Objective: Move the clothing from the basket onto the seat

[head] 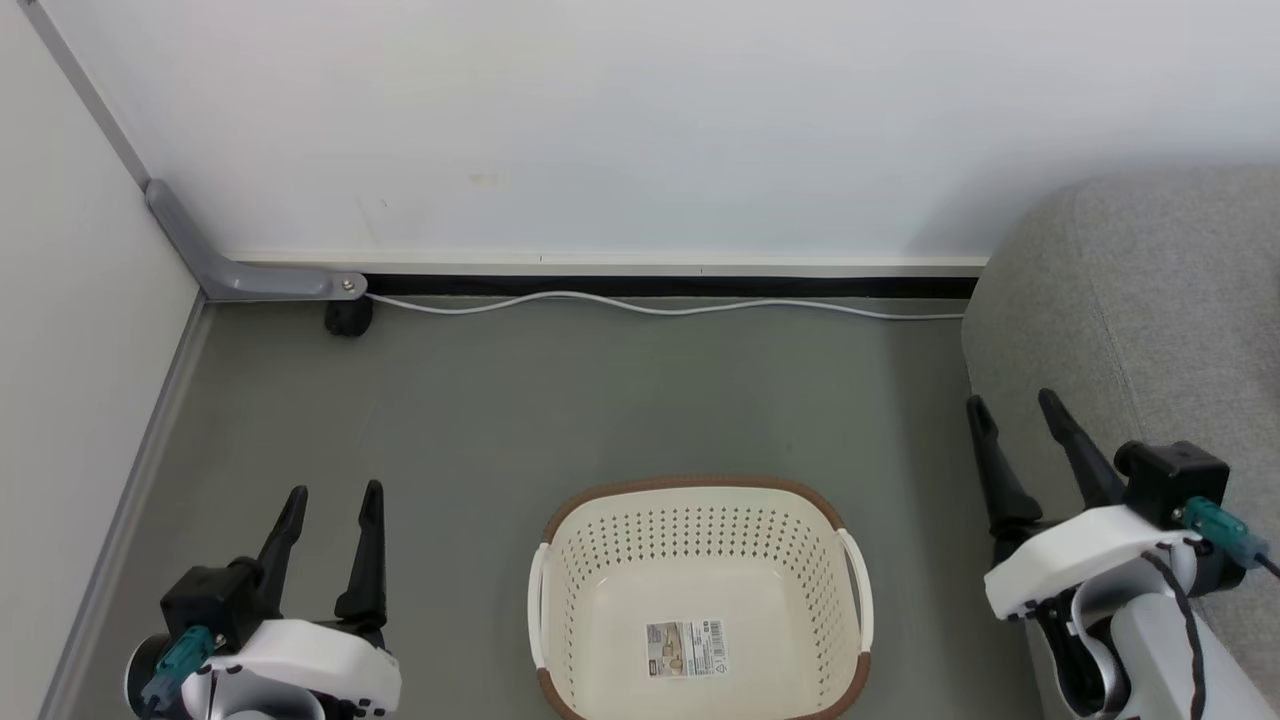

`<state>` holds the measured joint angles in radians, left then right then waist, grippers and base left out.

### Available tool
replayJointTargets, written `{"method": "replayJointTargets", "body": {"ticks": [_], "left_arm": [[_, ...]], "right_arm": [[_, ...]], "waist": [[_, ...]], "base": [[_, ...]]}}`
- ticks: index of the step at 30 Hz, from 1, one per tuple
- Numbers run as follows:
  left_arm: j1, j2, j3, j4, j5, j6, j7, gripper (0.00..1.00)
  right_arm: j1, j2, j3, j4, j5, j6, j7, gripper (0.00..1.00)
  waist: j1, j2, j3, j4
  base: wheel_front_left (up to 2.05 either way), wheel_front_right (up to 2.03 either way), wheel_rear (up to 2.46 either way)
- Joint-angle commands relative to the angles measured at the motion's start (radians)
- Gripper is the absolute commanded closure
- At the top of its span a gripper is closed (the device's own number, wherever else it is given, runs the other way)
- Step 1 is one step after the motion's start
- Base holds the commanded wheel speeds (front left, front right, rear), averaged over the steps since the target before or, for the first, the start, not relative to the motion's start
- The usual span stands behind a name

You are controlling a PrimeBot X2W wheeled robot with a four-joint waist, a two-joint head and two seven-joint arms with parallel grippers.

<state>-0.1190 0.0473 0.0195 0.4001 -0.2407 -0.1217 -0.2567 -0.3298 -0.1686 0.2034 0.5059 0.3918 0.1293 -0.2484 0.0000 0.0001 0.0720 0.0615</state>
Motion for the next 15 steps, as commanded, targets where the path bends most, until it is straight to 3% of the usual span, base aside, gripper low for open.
{"method": "replayJointTargets", "body": {"ticks": [1, 9, 15], "left_arm": [[-0.002, 0.011, 0.042, -0.032, 0.013, 0.005, -0.005, 0.00], [0.074, 0.004, 0.104, -0.058, 0.038, 0.015, -0.005, 0.00], [0.103, 0.003, 0.097, -0.078, 0.041, 0.020, -0.005, 0.00]], "right_arm": [[0.011, 0.002, 0.022, -0.031, -0.014, 0.001, -0.013, 0.00], [0.086, 0.037, 0.024, -0.030, -0.028, 0.001, -0.013, 0.00], [0.108, 0.043, 0.008, -0.041, -0.051, 0.001, -0.013, 0.00]], "waist": [[0.0000, -0.0001, -0.016, 0.008], [0.0000, -0.0001, -0.065, 0.007], [0.0000, -0.0001, -0.079, 0.008]], "base": [[0.00, 0.00, 0.00], [0.00, 0.00, 0.00], [0.00, 0.00, 0.00]]}}
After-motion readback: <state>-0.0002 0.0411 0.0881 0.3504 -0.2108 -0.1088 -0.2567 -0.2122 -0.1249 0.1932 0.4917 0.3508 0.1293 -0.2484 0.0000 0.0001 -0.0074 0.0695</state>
